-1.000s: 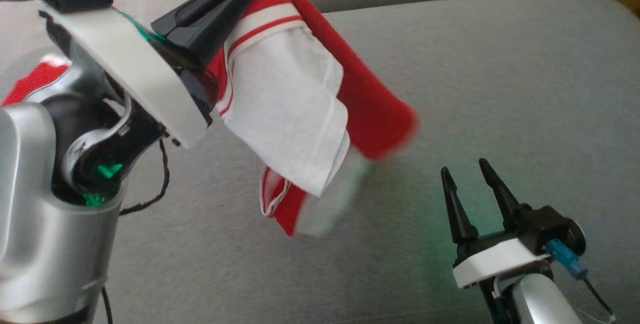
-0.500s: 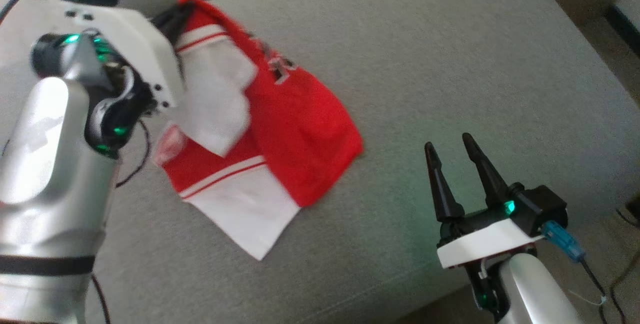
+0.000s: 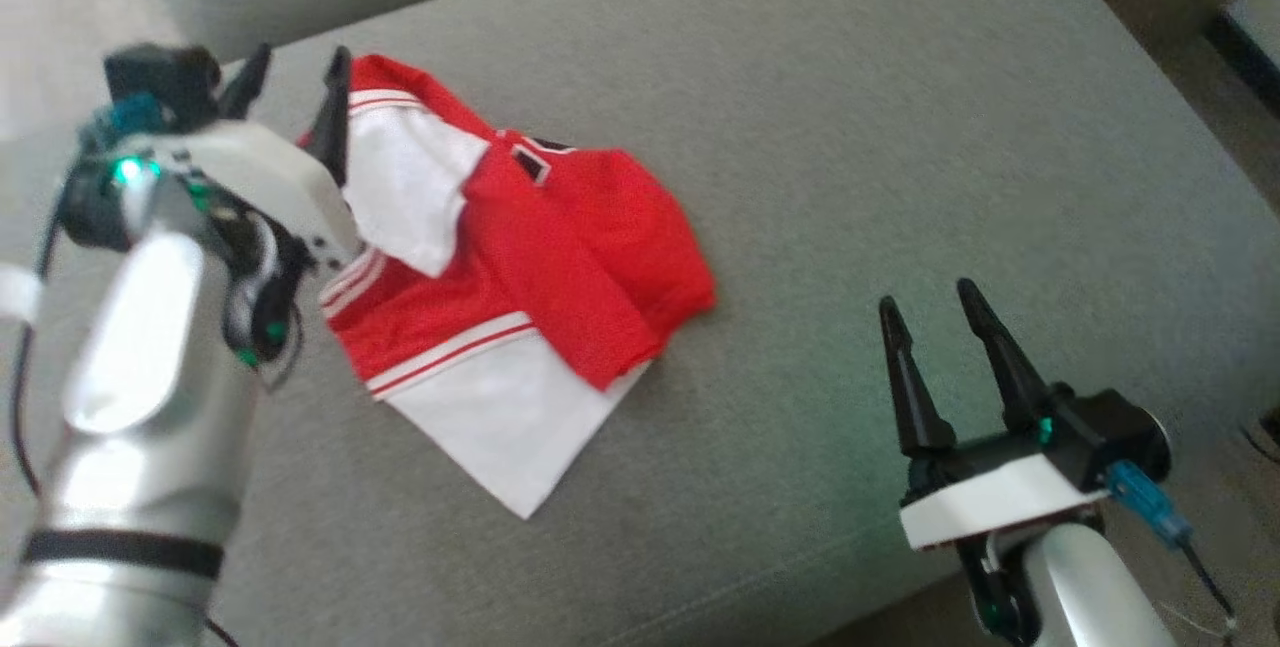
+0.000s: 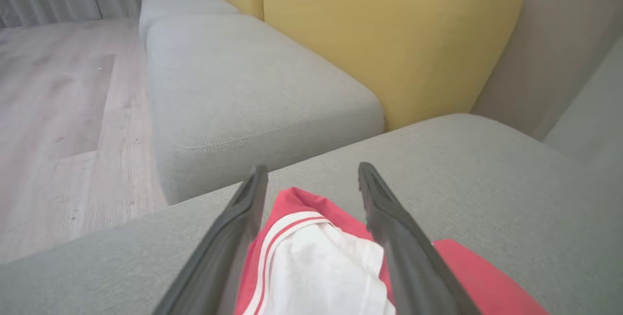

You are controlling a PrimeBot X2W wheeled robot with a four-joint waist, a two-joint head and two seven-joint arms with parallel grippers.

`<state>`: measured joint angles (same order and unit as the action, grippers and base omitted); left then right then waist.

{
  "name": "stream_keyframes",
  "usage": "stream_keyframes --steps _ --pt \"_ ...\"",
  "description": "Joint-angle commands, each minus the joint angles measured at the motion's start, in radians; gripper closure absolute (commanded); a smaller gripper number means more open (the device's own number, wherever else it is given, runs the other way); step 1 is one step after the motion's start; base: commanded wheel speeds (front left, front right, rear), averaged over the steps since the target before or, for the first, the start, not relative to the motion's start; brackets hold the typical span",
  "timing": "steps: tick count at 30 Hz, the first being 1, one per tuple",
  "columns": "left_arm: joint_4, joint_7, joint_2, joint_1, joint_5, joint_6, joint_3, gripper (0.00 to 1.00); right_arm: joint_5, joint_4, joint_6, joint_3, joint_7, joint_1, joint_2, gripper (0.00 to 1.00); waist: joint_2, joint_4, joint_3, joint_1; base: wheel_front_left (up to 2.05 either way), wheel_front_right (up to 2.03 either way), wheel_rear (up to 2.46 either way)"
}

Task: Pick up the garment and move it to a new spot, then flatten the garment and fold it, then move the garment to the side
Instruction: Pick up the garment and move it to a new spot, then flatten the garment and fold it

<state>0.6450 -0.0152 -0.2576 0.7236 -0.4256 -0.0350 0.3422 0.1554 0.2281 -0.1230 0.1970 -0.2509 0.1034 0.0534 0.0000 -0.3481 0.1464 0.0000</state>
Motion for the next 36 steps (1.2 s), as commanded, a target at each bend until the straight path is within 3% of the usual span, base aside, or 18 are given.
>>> stream_keyframes --steps 1,11,17,25,36 --pt "-0.053 0.047 -0.015 -0.014 -0.001 0.014 -0.035 0.00 -0.022 -0.044 -0.008 0.005 -0.011 -0.002 -0.003 0.00 0.0000 0.066 -0.048 0.0000 0.00 0.00 0.00" --pt "-0.306 0.199 0.078 -0.385 -0.038 0.145 -0.055 0.00 -0.119 -0.090 -0.008 -0.112 -0.011 -0.079 0.000 0.00 0.0000 0.290 -0.125 0.0000 0.00 0.00 0.00" --pt "-0.437 0.263 0.064 -0.599 0.000 0.216 -0.078 0.00 -0.147 -0.086 -0.008 -0.166 -0.011 -0.128 0.016 0.00 0.0000 0.402 -0.141 0.0000 0.00 0.00 0.00" --pt "-0.533 0.276 0.065 -0.742 0.060 0.215 -0.116 0.00 -0.136 -0.056 -0.008 -0.195 -0.011 -0.170 0.006 0.00 0.0000 0.449 -0.155 0.0000 0.00 0.00 0.00" --pt "-0.564 0.277 0.108 -0.824 0.153 0.142 -0.173 0.00 -0.119 -0.013 -0.008 -0.181 -0.011 -0.175 -0.003 0.00 0.0000 0.421 -0.159 0.0000 0.00 0.00 0.00"
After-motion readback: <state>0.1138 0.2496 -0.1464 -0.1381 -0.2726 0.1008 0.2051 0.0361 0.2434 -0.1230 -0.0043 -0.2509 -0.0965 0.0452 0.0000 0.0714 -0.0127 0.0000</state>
